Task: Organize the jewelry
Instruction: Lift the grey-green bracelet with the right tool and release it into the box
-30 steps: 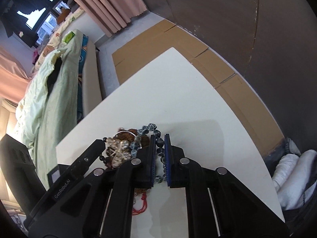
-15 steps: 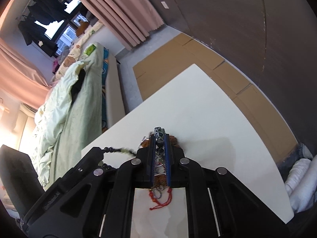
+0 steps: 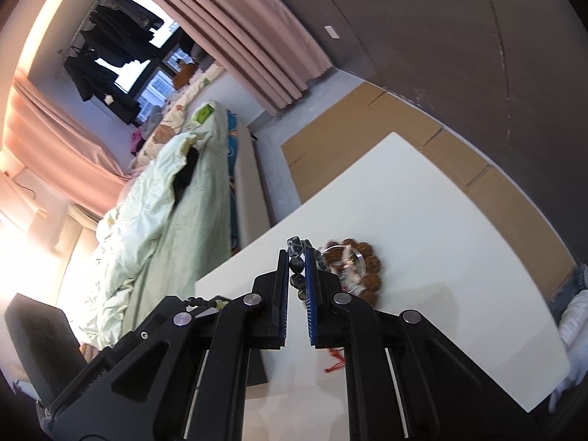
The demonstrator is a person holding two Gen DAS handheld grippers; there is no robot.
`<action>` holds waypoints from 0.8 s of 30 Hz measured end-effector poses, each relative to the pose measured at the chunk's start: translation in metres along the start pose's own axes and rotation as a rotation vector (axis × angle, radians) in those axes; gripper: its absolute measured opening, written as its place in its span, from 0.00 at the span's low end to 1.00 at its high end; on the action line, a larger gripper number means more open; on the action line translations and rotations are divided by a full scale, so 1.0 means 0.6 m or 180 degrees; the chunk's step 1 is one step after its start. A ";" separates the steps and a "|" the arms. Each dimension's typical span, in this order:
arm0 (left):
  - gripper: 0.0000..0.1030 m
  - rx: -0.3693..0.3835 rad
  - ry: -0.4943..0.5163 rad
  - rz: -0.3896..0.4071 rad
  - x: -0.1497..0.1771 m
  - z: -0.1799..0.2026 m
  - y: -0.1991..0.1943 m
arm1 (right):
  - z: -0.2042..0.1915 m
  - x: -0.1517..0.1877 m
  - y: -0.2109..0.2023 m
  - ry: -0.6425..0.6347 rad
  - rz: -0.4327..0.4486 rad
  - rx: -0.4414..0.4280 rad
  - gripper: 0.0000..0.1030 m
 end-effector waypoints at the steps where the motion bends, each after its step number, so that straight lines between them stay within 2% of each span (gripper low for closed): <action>1: 0.05 0.0000 -0.0020 0.0018 0.001 -0.006 -0.010 | -0.007 0.003 -0.001 -0.0013 0.0008 -0.0031 0.09; 14: 0.05 -0.0182 -0.0252 0.0196 -0.004 -0.089 -0.098 | -0.102 0.054 0.001 -0.0296 -0.0014 -0.0399 0.09; 17: 0.06 -0.0355 -0.0420 0.0219 -0.004 -0.122 -0.104 | -0.123 0.066 0.008 -0.0343 -0.0042 -0.0462 0.09; 19: 0.14 -0.0493 -0.0548 0.0233 -0.005 -0.150 -0.111 | -0.140 0.075 0.014 -0.0371 -0.0063 -0.0532 0.09; 20: 0.37 -0.0510 -0.0597 0.0233 -0.006 -0.158 -0.113 | -0.146 0.079 0.017 -0.0381 -0.0072 -0.0564 0.09; 21: 0.66 -0.0528 -0.0659 0.0251 -0.007 -0.167 -0.118 | -0.153 0.083 0.020 -0.0391 -0.0088 -0.0607 0.09; 22: 0.71 -0.0540 -0.0706 0.0345 -0.008 -0.174 -0.130 | -0.160 0.087 0.023 -0.0399 -0.0106 -0.0647 0.09; 24: 0.71 -0.0597 -0.0659 0.0459 -0.015 -0.175 -0.149 | -0.172 0.094 0.029 -0.0417 -0.0136 -0.0725 0.09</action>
Point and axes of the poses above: each gripper's, at about its wrist camera, not at the fingertips, and y roughly the way its jaws point, z to its right, x to its underside, the point moved 8 cm from there along y, roughly the way its jaws point, and after that the axes turned 8 degrees about -z, right-handed, at the moved point
